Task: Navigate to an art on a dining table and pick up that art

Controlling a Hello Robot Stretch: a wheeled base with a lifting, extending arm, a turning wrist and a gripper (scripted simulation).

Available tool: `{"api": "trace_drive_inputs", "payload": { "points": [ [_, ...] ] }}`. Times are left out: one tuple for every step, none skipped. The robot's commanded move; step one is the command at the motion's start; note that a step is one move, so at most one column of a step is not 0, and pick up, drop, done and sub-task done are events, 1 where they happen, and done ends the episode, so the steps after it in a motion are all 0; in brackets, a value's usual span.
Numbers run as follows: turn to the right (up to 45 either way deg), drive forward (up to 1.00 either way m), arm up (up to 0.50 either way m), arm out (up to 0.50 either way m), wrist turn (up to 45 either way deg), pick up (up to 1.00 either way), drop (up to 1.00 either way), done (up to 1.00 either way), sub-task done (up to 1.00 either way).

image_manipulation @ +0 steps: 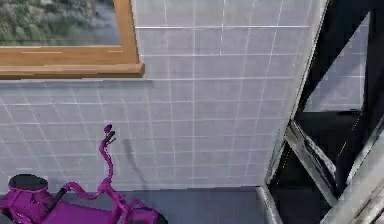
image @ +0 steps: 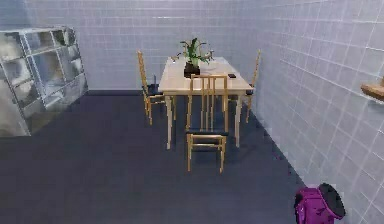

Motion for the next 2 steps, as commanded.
{"api": "trace_drive_inputs", "payload": {
  "points": [
    [0.0, 1.00, 0.00, 0.00, 0.0, 0.00, 0.00, 0.00, 0.00],
    [12.0, 0.00, 0.00, 0.00, 0.0, 0.00, 0.00, 0.00, 0.00]
  ]
}}
